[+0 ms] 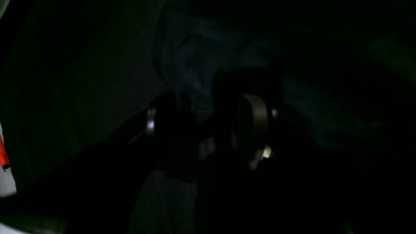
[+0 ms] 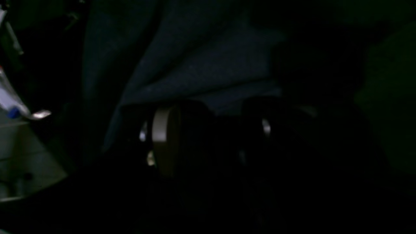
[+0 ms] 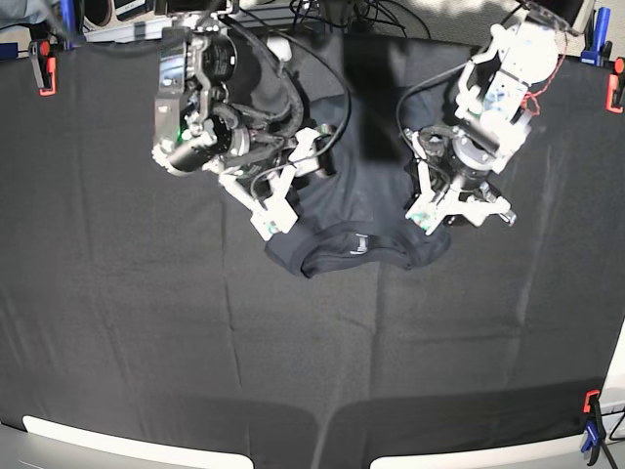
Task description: Layout the t-shirt on the table in an organized manner, then fold the t-shirt properly
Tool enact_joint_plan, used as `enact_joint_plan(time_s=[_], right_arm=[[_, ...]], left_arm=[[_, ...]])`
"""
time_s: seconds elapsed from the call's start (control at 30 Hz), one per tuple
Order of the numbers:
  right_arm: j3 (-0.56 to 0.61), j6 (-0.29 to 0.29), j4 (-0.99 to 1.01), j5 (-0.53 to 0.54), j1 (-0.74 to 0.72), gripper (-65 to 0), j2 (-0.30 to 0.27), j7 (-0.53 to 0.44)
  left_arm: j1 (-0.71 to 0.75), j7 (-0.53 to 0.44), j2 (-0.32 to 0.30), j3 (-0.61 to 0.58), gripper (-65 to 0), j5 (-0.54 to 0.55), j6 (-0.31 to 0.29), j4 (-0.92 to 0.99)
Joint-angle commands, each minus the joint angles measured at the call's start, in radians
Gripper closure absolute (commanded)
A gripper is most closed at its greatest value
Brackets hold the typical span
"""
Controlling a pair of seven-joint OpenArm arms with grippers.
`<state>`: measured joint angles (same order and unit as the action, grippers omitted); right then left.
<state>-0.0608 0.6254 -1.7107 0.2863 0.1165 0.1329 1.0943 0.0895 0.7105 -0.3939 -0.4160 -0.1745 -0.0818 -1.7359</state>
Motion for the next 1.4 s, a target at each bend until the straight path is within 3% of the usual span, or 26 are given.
enact_joint_plan(time_s=[0.0,0.13,0.4,0.57,0.67,0.77,0.97,1.03,1.23,1.37], right_arm=[[0.001,0.021,-0.038,-0.005,-0.014,-29.5,0.002,-0.018],[0.001,-0.017,-0.097,-0.12,-0.014,-29.5,0.002,-0.042],[0.0,-0.054,-0.192,-0.217,-0.014,-29.5,-0.022,-0.038],[-0.053,-0.116,-0.332,-0.269,-0.014,-29.5,-0.102,-0.063],[-0.153,-0.137,-0.404,-0.264,-0.016,-29.5,-0.144,-0.073],[-0.288,-0.136,-0.439,-0.212,-0.016,-29.5,-0.19,-0.072],[-0.565,-0.127,-0.441,-0.025,-0.016,-29.5,-0.256,-0.034],[-0.636,-0.107,-0.441,0.038,-0.016,-29.5,-0.268,-0.019],[-0.772,-0.049,-0.441,0.222,-0.015,-29.5,-0.282,0.033],[-0.804,-0.034,-0.441,0.256,-0.014,-29.5,-0.282,0.033]], left_arm=[[-0.012,-0.019,-0.003,0.004,-28.6,-0.009,0.011,-0.014],[-0.012,-0.019,-0.003,0.004,-28.6,-0.009,0.011,-0.014],[-0.013,-0.022,-0.003,0.004,-28.6,-0.04,0.012,-0.017],[-0.034,-0.033,-0.002,0.004,-28.6,-0.067,0.111,-0.108],[-0.042,-0.08,-0.002,0.004,-28.6,0.013,0.144,-0.173],[-0.027,-0.106,0.023,0.003,-28.6,0.135,0.144,-0.183],[0.095,-0.19,0.122,0.002,-28.6,0.131,0.137,-0.183],[0.126,-0.214,0.155,0.002,-28.6,0.13,0.108,-0.182],[0.126,-0.26,0.218,0.002,-28.6,0.118,0.092,-0.045],[0.096,-0.318,0.246,0.002,-28.6,0.085,0.092,0.156]])
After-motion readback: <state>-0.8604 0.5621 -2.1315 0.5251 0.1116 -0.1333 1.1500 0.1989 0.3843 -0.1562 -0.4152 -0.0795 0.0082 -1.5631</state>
